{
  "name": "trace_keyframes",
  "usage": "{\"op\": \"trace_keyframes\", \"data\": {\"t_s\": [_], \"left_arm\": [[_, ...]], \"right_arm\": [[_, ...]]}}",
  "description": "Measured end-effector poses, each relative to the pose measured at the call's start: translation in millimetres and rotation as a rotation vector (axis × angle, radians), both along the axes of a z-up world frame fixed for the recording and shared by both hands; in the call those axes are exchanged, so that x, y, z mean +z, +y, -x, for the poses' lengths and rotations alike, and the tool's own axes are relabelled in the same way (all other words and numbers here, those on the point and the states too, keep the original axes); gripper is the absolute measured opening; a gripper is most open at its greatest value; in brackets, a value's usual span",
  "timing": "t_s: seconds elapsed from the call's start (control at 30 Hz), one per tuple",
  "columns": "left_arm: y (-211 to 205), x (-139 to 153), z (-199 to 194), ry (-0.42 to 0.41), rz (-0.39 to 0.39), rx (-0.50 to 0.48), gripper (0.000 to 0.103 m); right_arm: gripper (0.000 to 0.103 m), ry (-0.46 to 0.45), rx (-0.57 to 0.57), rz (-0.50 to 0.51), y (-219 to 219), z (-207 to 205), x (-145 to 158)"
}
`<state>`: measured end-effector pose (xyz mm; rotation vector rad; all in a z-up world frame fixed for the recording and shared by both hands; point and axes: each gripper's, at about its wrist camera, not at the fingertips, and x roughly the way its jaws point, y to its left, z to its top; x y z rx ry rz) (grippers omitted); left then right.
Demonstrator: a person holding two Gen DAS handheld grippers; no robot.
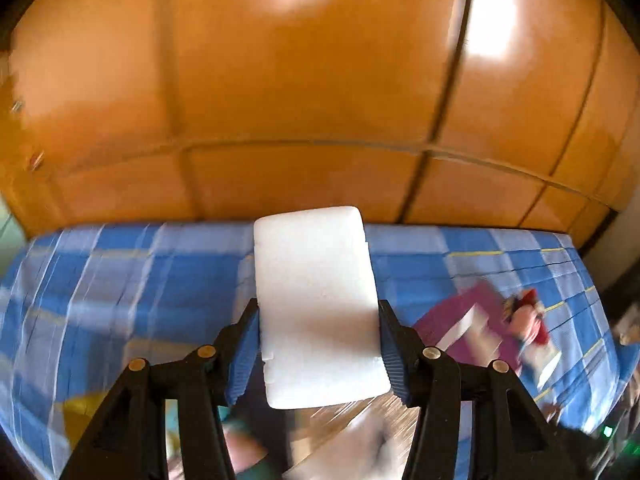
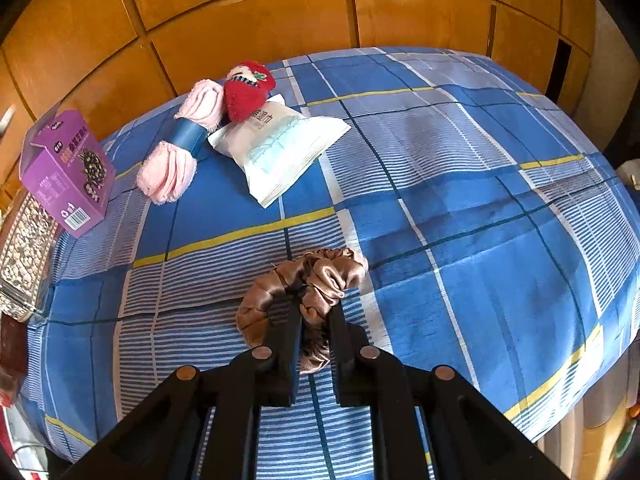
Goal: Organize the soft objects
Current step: 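Release the white sponge into the gold tray with the left tool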
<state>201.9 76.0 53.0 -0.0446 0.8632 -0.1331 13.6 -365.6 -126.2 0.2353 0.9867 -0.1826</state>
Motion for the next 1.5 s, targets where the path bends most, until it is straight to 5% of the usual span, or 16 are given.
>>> {"op": "trace_keyframes", "data": {"t_s": [0.27,0.67,0.93,1.2,1.5], "left_arm": [[115.7,-56.4,108.0,0.054,0.115,0.176,0.056],[164.2,-133.7,185.9,0.152,0.177,0.362,0.058],[168.0,-144.1,194.2,0.143,0.15,0.387,0.08],[173.6,-139.6,205.4,0.101,0.153,0.409,0.081],[162.3,-117.9,208.9,0.026,0.136,0.345,0.081]], "right_arm": [[0.012,-0.003,0.003,0.044,8.7,-0.4,0.1],[0.012,0.018,-0.03,0.118,19.9,-1.6,0.9],[0.01,0.045,-0.042,0.093,15.8,-11.3,14.7],[0.01,-0.043,0.048,0.114,36.0,-42.4,68.9],[0.01,-0.067,0.191,0.199,104.6,-147.9,103.4]]}}
